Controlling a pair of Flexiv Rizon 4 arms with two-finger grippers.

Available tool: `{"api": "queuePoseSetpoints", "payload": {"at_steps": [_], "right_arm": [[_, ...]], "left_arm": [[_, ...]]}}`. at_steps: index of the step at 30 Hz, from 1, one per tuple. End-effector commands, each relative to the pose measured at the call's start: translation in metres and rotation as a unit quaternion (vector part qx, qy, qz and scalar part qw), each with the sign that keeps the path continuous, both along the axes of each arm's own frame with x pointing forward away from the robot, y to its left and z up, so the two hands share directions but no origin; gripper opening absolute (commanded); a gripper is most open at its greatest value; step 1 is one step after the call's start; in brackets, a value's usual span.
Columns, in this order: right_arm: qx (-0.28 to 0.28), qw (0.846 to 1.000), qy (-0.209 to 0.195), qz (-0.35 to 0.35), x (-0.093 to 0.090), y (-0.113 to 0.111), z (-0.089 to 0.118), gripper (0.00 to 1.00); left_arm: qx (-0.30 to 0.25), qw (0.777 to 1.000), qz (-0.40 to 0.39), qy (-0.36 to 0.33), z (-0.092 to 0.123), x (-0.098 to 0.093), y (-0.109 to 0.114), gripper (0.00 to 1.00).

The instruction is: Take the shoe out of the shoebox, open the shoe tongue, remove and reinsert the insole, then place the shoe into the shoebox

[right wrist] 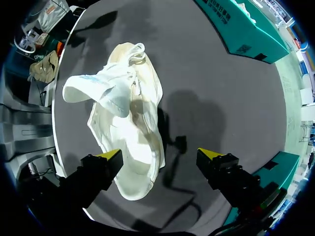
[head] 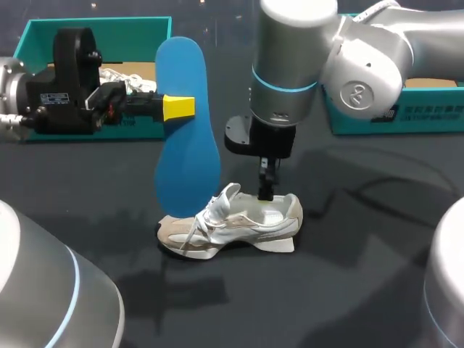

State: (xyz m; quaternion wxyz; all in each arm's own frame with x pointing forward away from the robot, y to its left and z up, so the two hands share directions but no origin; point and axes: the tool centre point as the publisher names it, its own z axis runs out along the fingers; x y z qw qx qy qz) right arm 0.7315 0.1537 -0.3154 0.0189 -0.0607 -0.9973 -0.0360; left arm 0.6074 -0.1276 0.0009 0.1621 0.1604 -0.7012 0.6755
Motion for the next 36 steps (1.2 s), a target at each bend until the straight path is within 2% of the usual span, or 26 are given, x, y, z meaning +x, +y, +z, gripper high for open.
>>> {"api": "queuePoseSetpoints", "payload": {"at_steps": [1,5,14,31,33,36], "right_arm": [[-0.002,1.000,0.002,0.001,0.002,0.004,-0.004,1.00],[-0.002,1.000,0.002,0.001,0.002,0.004,-0.004,1.00],[-0.004,1.000,0.009,0.014,0.010,0.020,-0.037,1.00],[-0.022,0.998,0.039,0.034,0.016,0.023,-0.069,1.00],[-0.022,0.998,0.045,0.033,0.016,0.022,-0.072,0.95],[-0.020,0.998,0.052,0.032,0.014,0.022,-0.077,0.95]], "left_arm": [[0.000,1.000,0.001,0.000,-0.001,0.000,-0.001,0.00],[0.000,1.000,0.001,0.000,-0.001,0.000,-0.001,0.00],[0.000,1.000,0.001,0.000,-0.001,0.000,-0.001,0.00],[0.000,1.000,0.001,0.000,-0.001,0.000,-0.001,0.00],[0.000,1.000,0.001,0.000,-0.001,0.000,-0.001,0.00],[0.000,1.000,0.001,0.000,-0.001,0.000,-0.001,0.00]]}}
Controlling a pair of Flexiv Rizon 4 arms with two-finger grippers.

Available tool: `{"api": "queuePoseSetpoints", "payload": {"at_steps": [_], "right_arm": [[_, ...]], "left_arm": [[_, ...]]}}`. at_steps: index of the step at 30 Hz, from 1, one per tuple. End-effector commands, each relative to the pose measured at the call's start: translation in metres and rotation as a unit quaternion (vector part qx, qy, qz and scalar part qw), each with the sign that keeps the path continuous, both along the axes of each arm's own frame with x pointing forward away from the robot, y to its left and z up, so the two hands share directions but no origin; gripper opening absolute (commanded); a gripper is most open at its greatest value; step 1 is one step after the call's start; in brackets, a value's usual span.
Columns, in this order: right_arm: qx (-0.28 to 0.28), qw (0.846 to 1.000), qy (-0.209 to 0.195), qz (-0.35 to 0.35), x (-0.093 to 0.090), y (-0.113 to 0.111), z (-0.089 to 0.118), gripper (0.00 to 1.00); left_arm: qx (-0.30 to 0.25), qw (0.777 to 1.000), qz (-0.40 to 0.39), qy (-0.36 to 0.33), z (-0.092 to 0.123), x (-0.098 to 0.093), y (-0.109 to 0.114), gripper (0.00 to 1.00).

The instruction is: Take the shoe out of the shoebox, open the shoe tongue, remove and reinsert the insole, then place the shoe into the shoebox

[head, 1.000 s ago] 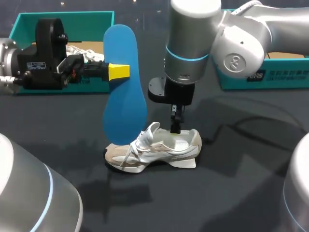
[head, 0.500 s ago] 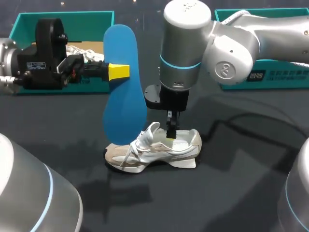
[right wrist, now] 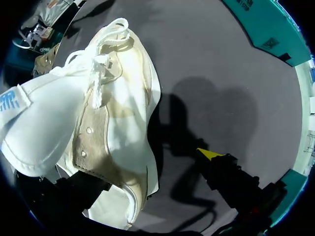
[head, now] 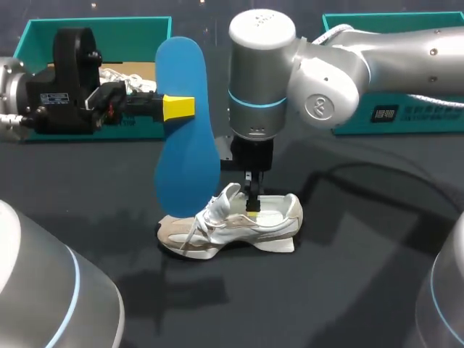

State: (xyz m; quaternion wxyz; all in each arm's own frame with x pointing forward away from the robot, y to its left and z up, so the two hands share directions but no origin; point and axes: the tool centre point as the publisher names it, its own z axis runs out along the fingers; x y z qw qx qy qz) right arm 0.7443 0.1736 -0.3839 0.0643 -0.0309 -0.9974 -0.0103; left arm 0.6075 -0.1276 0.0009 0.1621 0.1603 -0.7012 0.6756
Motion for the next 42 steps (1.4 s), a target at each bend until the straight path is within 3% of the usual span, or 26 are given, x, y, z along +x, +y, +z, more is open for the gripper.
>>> {"api": "queuePoseSetpoints", "payload": {"at_steps": [1,9,11,12,22,42], "right_arm": [[0.004,1.000,0.009,-0.001,0.000,0.002,-0.010,0.92],[0.008,1.000,0.022,-0.006,-0.007,0.003,-0.016,0.37],[0.008,1.000,0.029,-0.006,-0.009,0.003,-0.017,0.04],[0.008,0.999,0.032,-0.006,-0.009,0.003,-0.018,0.00],[0.000,0.999,0.038,-0.007,-0.018,0.004,-0.009,0.00],[-0.008,0.997,0.065,-0.051,-0.022,0.002,0.033,0.00]], "left_arm": [[0.000,1.000,0.001,0.000,-0.001,0.000,-0.001,0.00],[0.000,1.000,0.001,0.000,-0.001,0.000,-0.001,0.00],[0.000,1.000,0.001,0.000,-0.001,0.000,-0.001,0.00],[0.000,1.000,0.001,0.000,-0.001,0.000,-0.001,0.00],[0.000,1.000,0.001,0.000,-0.001,0.000,-0.001,0.00],[0.000,1.000,0.001,0.000,-0.001,0.000,-0.001,0.00]]}}
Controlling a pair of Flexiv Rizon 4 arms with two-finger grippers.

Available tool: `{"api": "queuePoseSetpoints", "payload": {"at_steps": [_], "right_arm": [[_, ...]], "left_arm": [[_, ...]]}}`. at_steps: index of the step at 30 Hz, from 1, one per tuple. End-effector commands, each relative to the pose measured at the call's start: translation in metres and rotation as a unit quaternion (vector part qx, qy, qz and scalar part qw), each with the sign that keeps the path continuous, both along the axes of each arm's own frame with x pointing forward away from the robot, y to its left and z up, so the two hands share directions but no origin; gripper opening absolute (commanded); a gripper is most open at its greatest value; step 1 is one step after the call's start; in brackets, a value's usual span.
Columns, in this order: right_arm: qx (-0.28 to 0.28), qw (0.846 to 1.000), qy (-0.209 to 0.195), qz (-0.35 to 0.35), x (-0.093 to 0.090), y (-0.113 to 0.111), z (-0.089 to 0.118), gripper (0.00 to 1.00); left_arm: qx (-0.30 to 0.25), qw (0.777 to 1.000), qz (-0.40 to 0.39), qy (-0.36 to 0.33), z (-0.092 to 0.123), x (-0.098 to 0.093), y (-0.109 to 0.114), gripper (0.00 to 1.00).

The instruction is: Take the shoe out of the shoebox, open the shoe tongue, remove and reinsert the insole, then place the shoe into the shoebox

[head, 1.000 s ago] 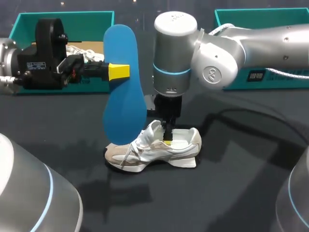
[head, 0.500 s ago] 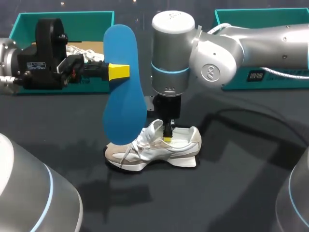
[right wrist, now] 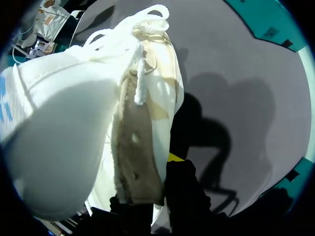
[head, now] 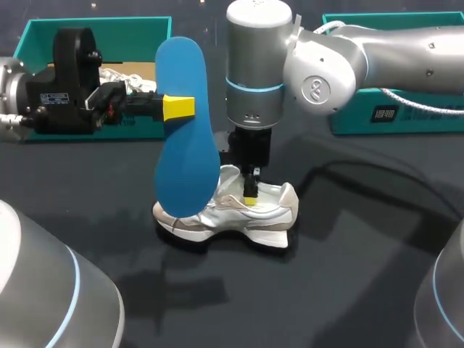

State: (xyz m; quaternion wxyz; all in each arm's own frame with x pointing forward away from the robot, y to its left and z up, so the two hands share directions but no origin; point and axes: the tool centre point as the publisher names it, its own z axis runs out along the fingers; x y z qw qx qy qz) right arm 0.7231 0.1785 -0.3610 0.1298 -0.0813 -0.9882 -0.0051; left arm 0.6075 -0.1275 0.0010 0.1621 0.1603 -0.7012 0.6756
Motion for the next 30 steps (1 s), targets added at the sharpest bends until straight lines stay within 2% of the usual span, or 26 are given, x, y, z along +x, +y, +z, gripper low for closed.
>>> {"api": "queuePoseSetpoints", "payload": {"at_steps": [1,9,13,15,17,30], "right_arm": [[-0.004,1.000,-0.001,-0.006,0.000,-0.003,0.011,0.00],[0.002,0.999,-0.008,-0.040,-0.002,-0.003,0.018,0.00],[0.013,0.993,-0.025,-0.119,-0.007,-0.006,0.020,0.00],[0.025,0.982,-0.035,-0.185,-0.010,-0.008,0.020,0.00],[0.019,0.975,-0.046,-0.218,-0.013,-0.008,0.019,0.00],[0.019,0.975,-0.046,-0.218,-0.013,-0.008,0.019,0.00]], "left_arm": [[0.000,1.000,0.001,0.000,-0.001,0.000,-0.001,0.00],[0.000,1.000,0.001,0.000,-0.001,0.000,-0.001,0.00],[0.000,1.000,0.001,0.000,-0.001,0.000,-0.001,0.00],[0.000,1.000,0.001,0.000,-0.001,0.000,-0.001,0.00],[0.000,1.000,0.001,0.000,-0.001,0.000,-0.001,0.00],[0.000,1.000,0.001,0.000,-0.001,0.000,-0.001,0.00]]}}
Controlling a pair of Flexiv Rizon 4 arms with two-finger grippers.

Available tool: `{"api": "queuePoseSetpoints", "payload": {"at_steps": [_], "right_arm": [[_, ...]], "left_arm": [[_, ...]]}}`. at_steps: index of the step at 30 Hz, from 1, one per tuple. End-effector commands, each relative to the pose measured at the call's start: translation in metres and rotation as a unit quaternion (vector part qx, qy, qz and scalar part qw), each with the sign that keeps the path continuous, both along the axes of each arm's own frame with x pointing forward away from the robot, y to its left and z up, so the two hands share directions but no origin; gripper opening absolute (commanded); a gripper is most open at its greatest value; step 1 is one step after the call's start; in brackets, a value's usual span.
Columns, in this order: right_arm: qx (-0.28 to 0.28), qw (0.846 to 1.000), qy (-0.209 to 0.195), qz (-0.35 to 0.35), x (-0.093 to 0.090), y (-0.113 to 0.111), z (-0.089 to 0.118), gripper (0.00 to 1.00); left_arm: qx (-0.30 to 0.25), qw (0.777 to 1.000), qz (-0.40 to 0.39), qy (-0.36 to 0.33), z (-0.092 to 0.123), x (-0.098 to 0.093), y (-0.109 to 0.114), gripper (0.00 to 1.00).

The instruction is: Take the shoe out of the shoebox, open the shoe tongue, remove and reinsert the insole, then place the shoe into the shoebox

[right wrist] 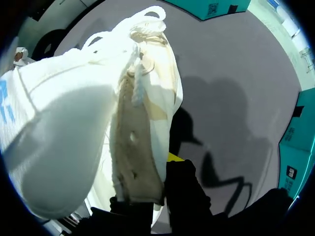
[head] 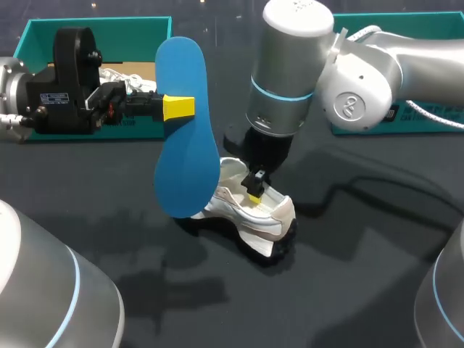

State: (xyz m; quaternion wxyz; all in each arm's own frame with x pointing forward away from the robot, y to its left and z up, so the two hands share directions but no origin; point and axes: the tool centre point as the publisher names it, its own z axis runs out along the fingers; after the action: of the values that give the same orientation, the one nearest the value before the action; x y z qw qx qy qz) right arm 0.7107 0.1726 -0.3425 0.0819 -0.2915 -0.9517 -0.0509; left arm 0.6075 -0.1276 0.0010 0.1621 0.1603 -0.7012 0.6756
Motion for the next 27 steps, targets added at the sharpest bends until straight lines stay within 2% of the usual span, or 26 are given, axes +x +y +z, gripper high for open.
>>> {"api": "queuePoseSetpoints", "payload": {"at_steps": [1,3,7,9,10,11,22,23,24,27], "right_arm": [[0.012,0.999,-0.002,-0.041,0.000,-0.005,0.000,0.00],[0.027,0.992,-0.009,-0.119,-0.002,-0.011,0.000,0.00],[0.035,0.974,-0.023,-0.222,-0.006,-0.014,0.002,0.00],[0.034,0.949,-0.016,-0.314,-0.009,-0.016,0.004,0.00],[0.042,0.929,-0.041,-0.364,-0.013,-0.019,0.006,0.00],[0.042,0.922,-0.070,-0.379,-0.019,-0.020,0.010,0.00],[0.042,0.922,-0.070,-0.379,-0.019,-0.020,0.010,0.00],[0.047,0.913,-0.064,-0.401,-0.016,-0.021,0.006,0.00],[0.050,0.913,-0.065,-0.400,-0.015,-0.020,0.004,0.00],[0.042,0.900,-0.061,-0.429,-0.010,-0.018,-0.001,0.00]], "left_arm": [[0.000,1.000,0.001,0.000,-0.001,0.000,-0.001,0.00],[0.000,1.000,0.001,0.000,-0.001,0.000,-0.001,0.00],[0.000,1.000,0.001,0.000,-0.001,0.000,-0.001,0.00],[0.000,1.000,0.001,0.000,-0.001,0.000,-0.001,0.00],[0.000,1.000,0.001,0.000,-0.001,0.000,-0.001,0.00],[0.000,1.000,0.001,0.000,-0.001,0.000,-0.001,0.00],[0.000,1.000,0.001,0.000,-0.001,0.000,-0.001,0.00],[0.000,1.000,0.001,0.000,-0.001,0.000,-0.001,0.00],[0.000,1.000,0.001,0.000,-0.001,0.000,-0.001,0.00],[0.000,1.000,0.001,0.000,-0.001,0.000,-0.001,0.00]]}}
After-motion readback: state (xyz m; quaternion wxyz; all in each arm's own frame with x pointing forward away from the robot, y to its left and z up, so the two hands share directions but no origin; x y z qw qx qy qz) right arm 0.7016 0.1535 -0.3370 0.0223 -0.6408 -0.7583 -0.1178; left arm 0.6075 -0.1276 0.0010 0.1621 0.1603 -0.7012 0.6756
